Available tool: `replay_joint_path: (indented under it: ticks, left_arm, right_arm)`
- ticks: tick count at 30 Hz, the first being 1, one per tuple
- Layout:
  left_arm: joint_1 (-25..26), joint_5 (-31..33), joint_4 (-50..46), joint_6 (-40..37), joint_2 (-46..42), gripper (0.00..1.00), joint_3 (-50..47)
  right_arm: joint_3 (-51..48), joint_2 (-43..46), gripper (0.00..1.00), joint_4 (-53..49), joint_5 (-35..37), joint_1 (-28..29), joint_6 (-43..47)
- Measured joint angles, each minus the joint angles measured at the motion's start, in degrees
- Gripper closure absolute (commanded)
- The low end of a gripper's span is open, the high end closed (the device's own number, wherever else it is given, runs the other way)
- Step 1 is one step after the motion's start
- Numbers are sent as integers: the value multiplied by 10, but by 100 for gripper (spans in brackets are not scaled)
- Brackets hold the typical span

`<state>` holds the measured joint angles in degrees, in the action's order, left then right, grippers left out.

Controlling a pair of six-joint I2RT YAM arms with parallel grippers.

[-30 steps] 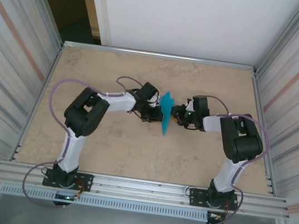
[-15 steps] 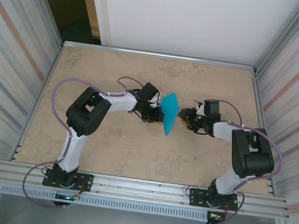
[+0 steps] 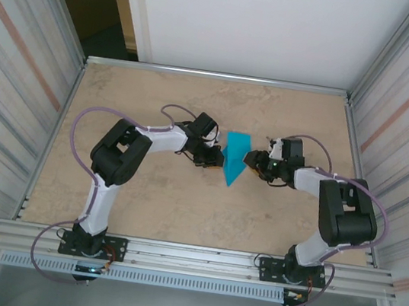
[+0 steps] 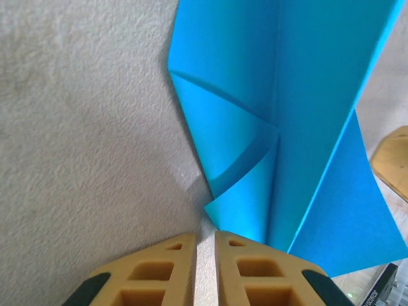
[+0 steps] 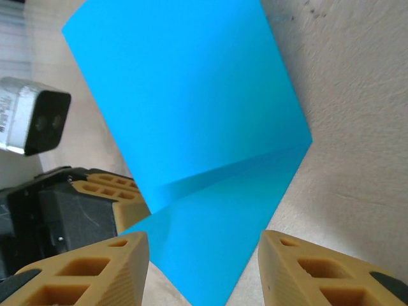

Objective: Fold a paper plane with a square sheet of paper (pick it up from the middle)
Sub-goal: Turn over the paper at the center of the table, then fold the wing for the fifth time at the center of the table.

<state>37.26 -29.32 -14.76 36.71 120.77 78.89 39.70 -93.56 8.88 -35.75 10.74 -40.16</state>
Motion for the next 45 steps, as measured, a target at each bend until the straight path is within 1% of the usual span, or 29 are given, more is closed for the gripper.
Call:
replay_joint_path:
  ticks: [6, 10, 15, 19, 22, 24, 29, 32, 37, 45]
  left_arm:
    - [0, 4, -4, -5, -2, 84, 1]
    - [0, 10, -2, -7, -33, 83, -17]
    - [6, 24, 10, -7, -112, 82, -47]
    - [33, 53, 17, -12, -139, 80, -42]
    - [65, 73, 3, -26, -120, 79, -12]
    - [86, 87, -18, -39, -93, 79, 30]
    - [115, 120, -62, -69, -24, 79, 123]
    - [113, 134, -84, -78, 5, 79, 146]
    - [91, 142, -115, -84, 38, 80, 148]
    - [63, 143, -122, -81, 52, 81, 146]
  right_arm:
    - [35, -45, 61, 0, -17, 1, 7]
    - [40, -50, 63, 0, -18, 4, 8]
    - [40, -49, 62, 0, -10, 6, 3]
    - [35, -31, 61, 0, 18, 0, -16]
    - [21, 0, 60, -3, 45, -15, -31]
    - [16, 19, 59, -10, 64, -27, -40]
    - [10, 44, 59, -26, 95, -50, -49]
    - [7, 46, 59, -38, 105, -56, -50]
    - [5, 46, 58, -52, 107, -56, -53]
    - [7, 43, 56, -58, 99, -54, -55]
